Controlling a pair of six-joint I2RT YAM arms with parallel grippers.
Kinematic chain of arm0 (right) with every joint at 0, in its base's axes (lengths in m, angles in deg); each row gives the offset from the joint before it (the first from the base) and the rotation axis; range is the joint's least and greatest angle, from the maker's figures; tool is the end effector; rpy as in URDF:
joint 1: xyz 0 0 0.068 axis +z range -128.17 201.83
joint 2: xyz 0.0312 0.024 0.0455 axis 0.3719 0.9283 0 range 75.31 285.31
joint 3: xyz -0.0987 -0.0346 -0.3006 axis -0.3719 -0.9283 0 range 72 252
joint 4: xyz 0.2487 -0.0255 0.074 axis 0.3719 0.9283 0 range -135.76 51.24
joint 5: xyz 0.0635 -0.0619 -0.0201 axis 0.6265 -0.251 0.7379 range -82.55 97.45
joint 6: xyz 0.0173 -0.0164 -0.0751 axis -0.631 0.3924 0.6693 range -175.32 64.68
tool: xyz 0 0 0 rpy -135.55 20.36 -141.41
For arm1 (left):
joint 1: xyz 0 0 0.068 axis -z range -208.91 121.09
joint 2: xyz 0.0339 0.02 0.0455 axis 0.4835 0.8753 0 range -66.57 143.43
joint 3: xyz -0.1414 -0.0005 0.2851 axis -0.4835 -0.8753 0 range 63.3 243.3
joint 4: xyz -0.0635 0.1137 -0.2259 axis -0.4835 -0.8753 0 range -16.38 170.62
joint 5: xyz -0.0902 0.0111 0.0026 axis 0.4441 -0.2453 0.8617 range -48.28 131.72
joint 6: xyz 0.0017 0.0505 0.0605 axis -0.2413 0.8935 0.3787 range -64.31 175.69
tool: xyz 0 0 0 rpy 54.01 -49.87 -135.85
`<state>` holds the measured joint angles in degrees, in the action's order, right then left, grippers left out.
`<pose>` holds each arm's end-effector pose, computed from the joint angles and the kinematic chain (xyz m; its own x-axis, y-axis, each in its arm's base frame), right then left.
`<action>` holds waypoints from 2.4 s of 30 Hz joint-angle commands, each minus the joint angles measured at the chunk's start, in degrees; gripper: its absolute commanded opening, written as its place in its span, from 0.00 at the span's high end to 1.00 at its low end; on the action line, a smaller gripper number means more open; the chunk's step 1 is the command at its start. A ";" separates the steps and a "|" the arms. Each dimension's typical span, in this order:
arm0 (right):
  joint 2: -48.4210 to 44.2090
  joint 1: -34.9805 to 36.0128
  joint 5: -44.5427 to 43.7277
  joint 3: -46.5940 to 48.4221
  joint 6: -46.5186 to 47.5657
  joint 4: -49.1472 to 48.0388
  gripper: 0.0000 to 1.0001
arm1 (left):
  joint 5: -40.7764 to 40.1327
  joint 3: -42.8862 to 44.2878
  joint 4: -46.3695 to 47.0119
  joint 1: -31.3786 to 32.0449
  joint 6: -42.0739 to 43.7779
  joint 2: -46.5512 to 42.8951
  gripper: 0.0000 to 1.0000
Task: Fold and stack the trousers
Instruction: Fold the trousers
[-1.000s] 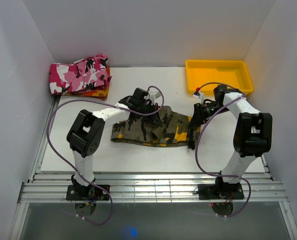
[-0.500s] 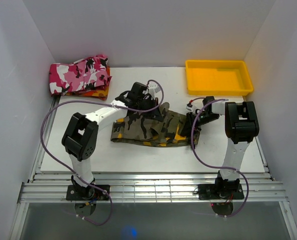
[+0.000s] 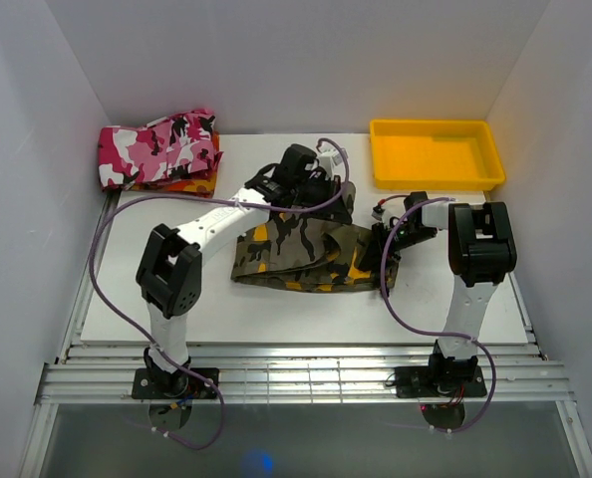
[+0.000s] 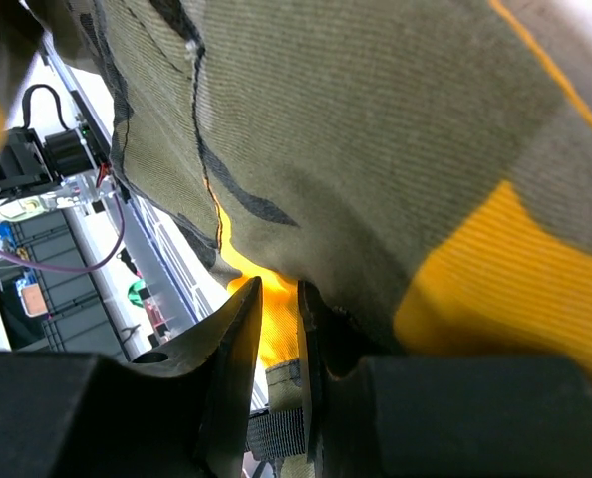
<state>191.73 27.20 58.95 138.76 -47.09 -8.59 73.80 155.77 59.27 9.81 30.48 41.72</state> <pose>0.3620 0.0872 0.1285 -0.9694 -0.1806 -0.1665 -0.2425 0.5960 0.7655 0.3470 -0.3242 0.3203 -0.7929 0.1731 -0.5843 0.5775 0.5196 -0.6297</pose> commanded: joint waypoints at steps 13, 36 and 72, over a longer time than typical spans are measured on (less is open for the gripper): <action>-12.88 -3.16 -4.13 2.32 8.19 10.19 0.73 | 2.03 -0.96 10.00 2.59 -5.73 12.65 1.00; -2.69 -7.65 -5.19 -1.72 4.60 0.71 0.78 | 1.15 7.02 9.30 8.48 -5.46 14.22 1.00; -10.35 0.60 14.06 17.18 11.46 19.61 0.20 | 31.54 -12.53 16.59 -16.99 -6.78 -7.82 0.02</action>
<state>178.90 24.38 65.11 154.52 -32.47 13.35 96.99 150.52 76.98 -2.15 23.05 36.98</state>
